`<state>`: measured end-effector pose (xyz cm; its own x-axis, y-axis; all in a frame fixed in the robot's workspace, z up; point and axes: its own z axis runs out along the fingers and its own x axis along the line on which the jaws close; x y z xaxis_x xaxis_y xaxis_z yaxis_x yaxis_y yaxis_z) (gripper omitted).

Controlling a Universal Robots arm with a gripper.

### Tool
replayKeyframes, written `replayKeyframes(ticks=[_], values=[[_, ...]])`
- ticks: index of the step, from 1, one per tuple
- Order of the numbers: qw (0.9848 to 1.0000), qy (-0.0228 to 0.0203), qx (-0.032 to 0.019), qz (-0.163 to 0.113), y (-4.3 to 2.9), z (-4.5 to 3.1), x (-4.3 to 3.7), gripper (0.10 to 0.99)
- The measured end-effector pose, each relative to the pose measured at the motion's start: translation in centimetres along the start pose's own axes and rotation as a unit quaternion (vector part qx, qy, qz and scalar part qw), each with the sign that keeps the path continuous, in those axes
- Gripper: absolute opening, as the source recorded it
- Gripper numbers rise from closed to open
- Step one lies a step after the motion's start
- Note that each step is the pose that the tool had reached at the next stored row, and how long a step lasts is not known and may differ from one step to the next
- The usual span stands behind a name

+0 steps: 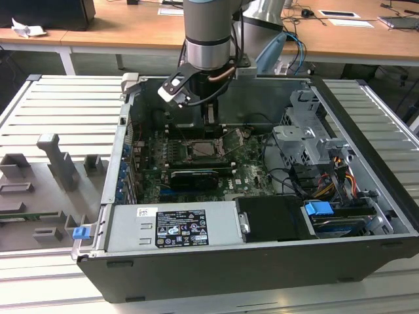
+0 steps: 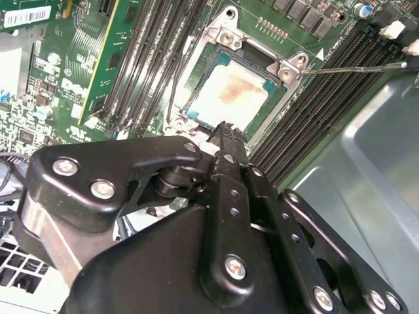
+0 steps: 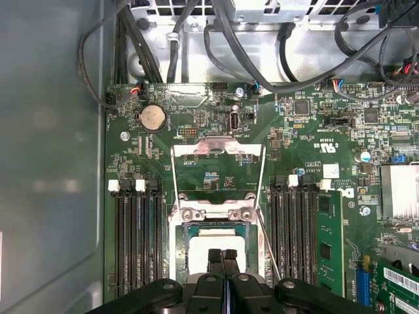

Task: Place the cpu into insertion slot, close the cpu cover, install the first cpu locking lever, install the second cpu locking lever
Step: 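Close the cpu cover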

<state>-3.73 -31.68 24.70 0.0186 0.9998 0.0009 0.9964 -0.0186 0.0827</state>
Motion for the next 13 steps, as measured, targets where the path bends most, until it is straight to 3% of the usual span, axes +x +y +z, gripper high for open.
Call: replayKeyframes(ticks=[7,13], values=[[1.0000,0.0000,0.0000,0.000,0.10,-0.33,0.00,0.106],[1.0000,-0.0027,0.0003,0.000,0.62,-1.44,0.16,0.106]])
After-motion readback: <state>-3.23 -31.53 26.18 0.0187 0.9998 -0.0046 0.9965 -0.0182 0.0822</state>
